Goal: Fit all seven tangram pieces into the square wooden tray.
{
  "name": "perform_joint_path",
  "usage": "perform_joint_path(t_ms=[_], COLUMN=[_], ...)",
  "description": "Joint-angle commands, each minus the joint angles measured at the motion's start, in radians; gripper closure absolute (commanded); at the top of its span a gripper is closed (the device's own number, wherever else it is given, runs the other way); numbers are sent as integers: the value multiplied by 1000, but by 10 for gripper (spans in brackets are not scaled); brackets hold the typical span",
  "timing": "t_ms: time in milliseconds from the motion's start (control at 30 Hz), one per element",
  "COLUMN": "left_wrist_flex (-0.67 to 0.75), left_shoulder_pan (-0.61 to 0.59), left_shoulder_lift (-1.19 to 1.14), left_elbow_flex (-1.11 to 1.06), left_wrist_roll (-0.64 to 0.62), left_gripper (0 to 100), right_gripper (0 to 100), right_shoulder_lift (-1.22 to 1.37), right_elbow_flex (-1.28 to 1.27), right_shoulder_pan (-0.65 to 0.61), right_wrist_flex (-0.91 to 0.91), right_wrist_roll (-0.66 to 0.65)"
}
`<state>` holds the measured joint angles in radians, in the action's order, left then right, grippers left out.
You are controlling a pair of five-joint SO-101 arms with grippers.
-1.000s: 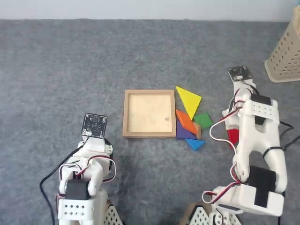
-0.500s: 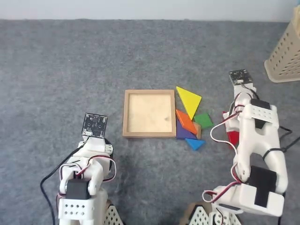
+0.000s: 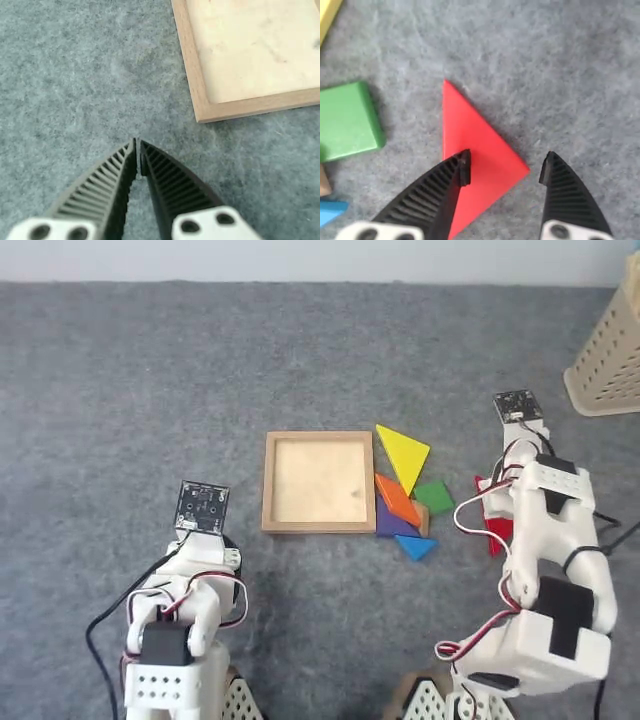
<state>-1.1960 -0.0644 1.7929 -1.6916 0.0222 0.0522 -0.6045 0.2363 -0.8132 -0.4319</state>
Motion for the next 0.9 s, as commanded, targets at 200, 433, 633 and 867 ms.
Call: perform_joint_path(t_ms=[200,433,633,867], left_wrist_flex=[-5,-5,-5,-5], left_shoulder_pan=[-5,-5,-5,-5], left_shoulder_lift=[3,3,3,3], left_elbow_flex=[5,5,5,5], left_wrist_roll=[-9,-9,-9,-9], left_gripper=[989,989,989,989], right_gripper=[755,755,756,756], right_shoulder_lift=[7,-50,-107,-119], right_elbow_flex=[-18,-89,-155,-163], right_shoulder_pan=[-13,-62,-99,-108], right_wrist_flex=[-56,-56,-56,-56], right_wrist_roll=[-146,-172,-173,-172])
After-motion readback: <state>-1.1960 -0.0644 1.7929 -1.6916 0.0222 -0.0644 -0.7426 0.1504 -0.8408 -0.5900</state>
